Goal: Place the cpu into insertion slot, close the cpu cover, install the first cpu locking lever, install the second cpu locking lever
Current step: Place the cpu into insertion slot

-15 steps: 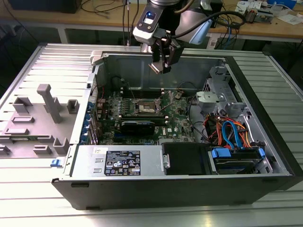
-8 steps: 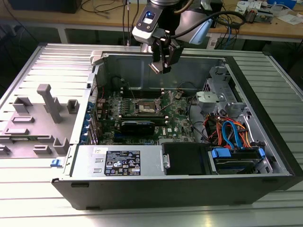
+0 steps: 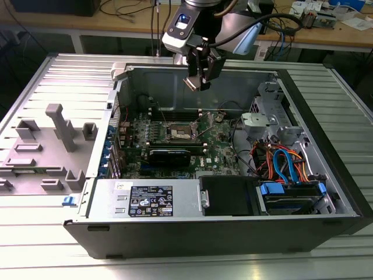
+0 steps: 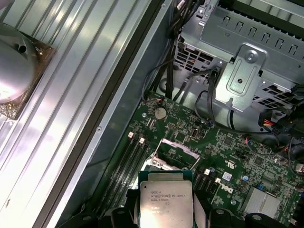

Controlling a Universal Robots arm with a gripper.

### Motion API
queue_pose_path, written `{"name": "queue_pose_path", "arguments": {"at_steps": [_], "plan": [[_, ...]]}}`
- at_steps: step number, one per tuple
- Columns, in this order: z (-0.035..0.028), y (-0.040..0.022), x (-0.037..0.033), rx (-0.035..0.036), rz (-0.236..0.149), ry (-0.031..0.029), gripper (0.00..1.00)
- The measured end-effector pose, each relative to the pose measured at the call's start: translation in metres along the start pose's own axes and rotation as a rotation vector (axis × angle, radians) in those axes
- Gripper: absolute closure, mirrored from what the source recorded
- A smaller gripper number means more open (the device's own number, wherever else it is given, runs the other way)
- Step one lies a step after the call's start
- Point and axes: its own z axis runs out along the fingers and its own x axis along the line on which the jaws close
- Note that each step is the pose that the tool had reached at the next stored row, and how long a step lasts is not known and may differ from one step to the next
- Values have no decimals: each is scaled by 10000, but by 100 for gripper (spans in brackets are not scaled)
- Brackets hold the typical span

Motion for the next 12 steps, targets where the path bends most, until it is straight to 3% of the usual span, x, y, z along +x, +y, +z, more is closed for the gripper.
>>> {"name": "queue_pose_path", "arguments": {"at_steps": [12], "plan": [[0,0,0,-3,110,-10,45]]}}
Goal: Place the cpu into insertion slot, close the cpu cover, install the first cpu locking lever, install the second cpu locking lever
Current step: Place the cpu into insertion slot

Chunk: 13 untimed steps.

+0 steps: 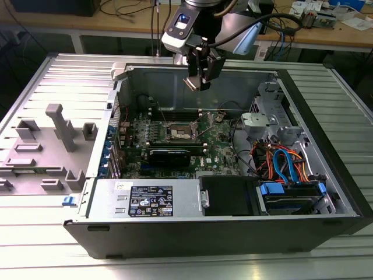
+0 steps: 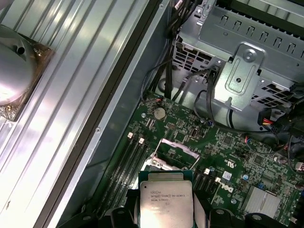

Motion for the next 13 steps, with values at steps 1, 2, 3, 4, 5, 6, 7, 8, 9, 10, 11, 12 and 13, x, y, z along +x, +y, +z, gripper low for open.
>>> {"name": "queue_pose_path", "arguments": {"at_steps": [1,2,3,4,5,6,7,8,9,10,11,12,13], "plan": [[0,0,0,0,7,0,45],[0,0,0,0,15,-1,45],[0,0,0,-1,23,-1,45],[0,0,0,-1,30,-2,45],[0,0,0,-1,35,-3,45],[0,0,0,-1,42,-3,45],[0,0,0,-1,51,-4,45],[0,0,0,-1,72,-6,45],[0,0,0,-2,81,-6,45],[0,0,0,-2,89,-7,45],[0,0,0,-2,96,-7,45],[0,0,0,-2,103,-8,45],[0,0,0,-3,110,-9,45]]}}
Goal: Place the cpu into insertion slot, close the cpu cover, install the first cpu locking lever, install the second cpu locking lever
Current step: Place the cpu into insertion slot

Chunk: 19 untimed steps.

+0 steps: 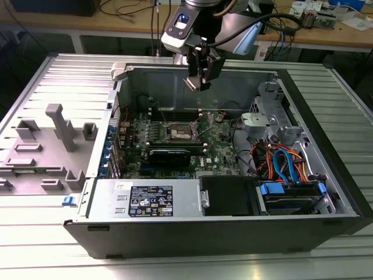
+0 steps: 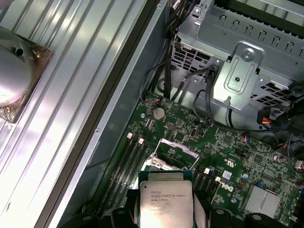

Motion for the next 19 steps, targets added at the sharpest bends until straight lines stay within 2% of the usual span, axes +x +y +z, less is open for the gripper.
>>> {"name": "queue_pose_path", "arguments": {"at_steps": [19], "plan": [[0,0,0,-8,80,7,45]]}}
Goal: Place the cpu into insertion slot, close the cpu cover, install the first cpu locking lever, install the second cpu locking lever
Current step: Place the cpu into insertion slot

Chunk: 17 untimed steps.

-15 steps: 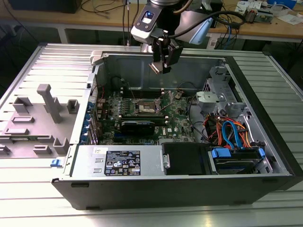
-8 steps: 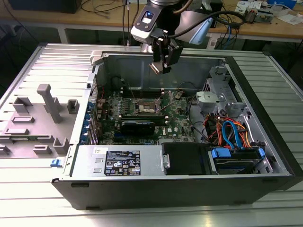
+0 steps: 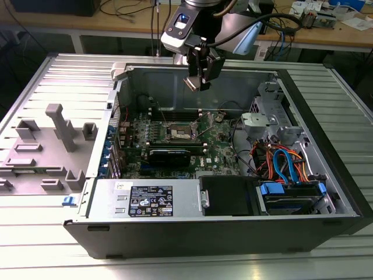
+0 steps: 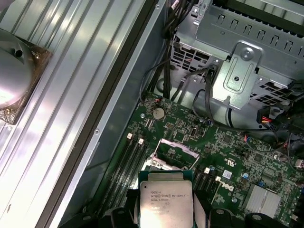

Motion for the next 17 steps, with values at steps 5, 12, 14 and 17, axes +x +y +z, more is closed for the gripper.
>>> {"name": "queue_pose_path", "arguments": {"at_steps": [5,12,14,17], "plan": [[3,0,0,-14,522,-42,45],[3,0,0,-17,662,-53,45],[3,0,0,-17,679,-55,45],[3,0,0,-18,710,-57,45]]}}
